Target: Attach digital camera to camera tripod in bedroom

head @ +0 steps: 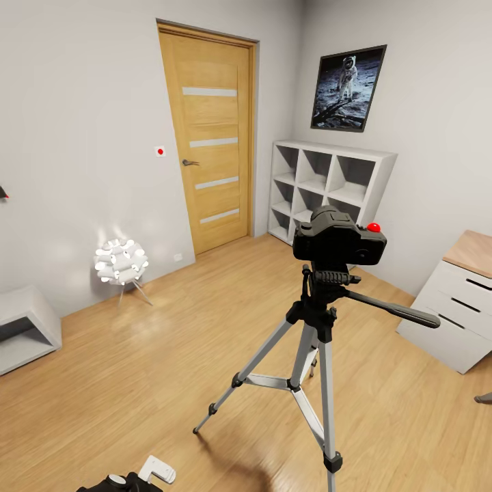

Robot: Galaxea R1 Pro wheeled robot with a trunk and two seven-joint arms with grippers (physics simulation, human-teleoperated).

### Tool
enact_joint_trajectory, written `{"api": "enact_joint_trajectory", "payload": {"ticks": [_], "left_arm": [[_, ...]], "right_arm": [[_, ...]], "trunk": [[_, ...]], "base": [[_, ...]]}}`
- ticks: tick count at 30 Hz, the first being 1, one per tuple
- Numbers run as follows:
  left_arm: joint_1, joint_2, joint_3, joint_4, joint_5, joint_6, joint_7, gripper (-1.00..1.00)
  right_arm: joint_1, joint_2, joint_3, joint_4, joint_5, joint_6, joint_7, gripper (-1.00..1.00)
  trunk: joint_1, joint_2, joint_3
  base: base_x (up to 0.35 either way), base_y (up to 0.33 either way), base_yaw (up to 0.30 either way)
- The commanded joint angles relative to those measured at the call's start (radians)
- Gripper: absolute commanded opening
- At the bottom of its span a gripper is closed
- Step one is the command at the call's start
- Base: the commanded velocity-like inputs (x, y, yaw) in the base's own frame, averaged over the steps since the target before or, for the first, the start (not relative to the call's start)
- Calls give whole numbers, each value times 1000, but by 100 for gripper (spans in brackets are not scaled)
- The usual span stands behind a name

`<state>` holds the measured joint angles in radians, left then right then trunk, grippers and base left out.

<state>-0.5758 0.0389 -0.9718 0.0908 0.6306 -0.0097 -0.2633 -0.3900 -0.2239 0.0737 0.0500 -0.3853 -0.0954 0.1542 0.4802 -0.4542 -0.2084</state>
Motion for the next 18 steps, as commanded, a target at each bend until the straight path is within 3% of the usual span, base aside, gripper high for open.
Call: {"api": "enact_joint_trajectory", "payload": {"ticks": [1,18], "left_arm": [[-1,-1,-8,3,11,-1,-7,100],[-1,-1,-8,3,11,-1,-7,100]], "right_arm": [[-1,2,8,5,-10,-7,7,100],[17,12,8,5,-10,-7,7,100]], "trunk": [[0,-2,-2],[0,-2,-2]], "base": [[0,0,0],[0,0,0]]}}
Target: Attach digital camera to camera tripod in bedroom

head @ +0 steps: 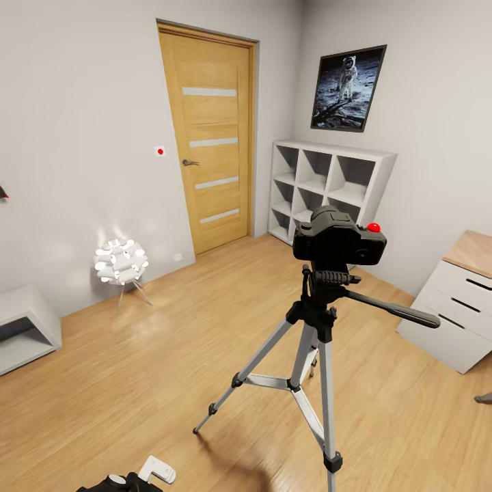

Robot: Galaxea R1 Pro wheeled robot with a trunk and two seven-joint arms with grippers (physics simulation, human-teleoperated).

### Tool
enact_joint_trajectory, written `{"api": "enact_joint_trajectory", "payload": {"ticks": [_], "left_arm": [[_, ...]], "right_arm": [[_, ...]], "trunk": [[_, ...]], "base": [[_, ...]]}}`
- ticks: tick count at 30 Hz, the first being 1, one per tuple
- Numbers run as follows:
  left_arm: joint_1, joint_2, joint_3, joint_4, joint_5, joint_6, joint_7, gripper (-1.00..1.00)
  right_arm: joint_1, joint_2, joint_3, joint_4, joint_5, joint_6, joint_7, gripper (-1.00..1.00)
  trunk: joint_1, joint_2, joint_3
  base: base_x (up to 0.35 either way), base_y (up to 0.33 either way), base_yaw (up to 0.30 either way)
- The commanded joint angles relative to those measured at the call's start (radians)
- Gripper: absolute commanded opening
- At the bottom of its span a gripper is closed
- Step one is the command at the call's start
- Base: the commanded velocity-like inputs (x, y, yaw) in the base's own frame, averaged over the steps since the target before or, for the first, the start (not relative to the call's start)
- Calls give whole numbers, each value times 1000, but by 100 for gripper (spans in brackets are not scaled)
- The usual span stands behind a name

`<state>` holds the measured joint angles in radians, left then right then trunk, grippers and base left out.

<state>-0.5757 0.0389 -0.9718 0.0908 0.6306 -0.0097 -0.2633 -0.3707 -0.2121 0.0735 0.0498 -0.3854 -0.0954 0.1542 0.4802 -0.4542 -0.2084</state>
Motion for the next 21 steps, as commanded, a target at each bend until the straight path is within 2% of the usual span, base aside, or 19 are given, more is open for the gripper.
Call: {"api": "enact_joint_trajectory", "payload": {"ticks": [1,21], "left_arm": [[-1,-1,-8,3,11,-1,-7,100],[-1,-1,-8,3,11,-1,-7,100]], "right_arm": [[-2,0,8,5,-10,-7,7,100],[3,-11,6,4,-13,-9,5,100]], "trunk": [[0,-2,-2],[0,-2,-2]], "base": [[0,0,0],[0,0,0]]}}
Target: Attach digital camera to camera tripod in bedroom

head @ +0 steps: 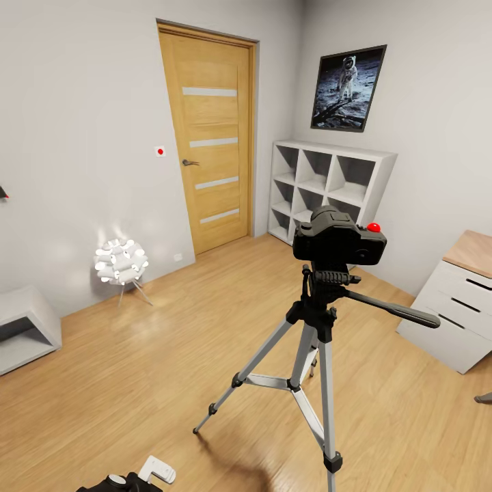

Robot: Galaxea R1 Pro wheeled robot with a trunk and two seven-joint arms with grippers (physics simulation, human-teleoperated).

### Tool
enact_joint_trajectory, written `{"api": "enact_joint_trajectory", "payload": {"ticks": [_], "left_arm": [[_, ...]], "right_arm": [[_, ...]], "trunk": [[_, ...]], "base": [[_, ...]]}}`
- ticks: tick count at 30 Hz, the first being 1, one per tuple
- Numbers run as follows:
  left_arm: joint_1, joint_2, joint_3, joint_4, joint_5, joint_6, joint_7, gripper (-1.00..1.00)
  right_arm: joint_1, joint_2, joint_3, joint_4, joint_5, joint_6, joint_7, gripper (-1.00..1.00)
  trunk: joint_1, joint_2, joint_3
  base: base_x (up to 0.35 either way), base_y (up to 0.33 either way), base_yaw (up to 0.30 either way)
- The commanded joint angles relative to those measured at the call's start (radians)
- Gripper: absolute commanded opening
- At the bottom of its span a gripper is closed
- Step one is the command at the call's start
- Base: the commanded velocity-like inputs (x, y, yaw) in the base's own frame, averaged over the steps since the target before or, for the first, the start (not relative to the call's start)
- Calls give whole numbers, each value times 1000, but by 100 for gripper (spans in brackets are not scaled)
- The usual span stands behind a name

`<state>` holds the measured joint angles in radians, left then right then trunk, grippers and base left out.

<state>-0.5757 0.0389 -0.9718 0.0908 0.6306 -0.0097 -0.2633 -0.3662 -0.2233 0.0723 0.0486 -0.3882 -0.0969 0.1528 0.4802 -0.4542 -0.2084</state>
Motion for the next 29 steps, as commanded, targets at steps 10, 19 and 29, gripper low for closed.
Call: {"api": "enact_joint_trajectory", "payload": {"ticks": [10,19,29], "left_arm": [[-1,-1,-8,3,11,-1,-7,100],[-1,-1,-8,3,11,-1,-7,100],[-1,-1,-8,3,11,-1,-7,100]], "right_arm": [[-2,-1,10,5,-10,-9,8,100],[-2,-2,10,5,-9,-9,7,100],[-2,0,10,5,-9,-9,7,100]], "trunk": [[0,-2,-2],[0,-2,-2],[0,-2,-2]], "base": [[0,0,0],[0,0,0],[0,0,0]]}}
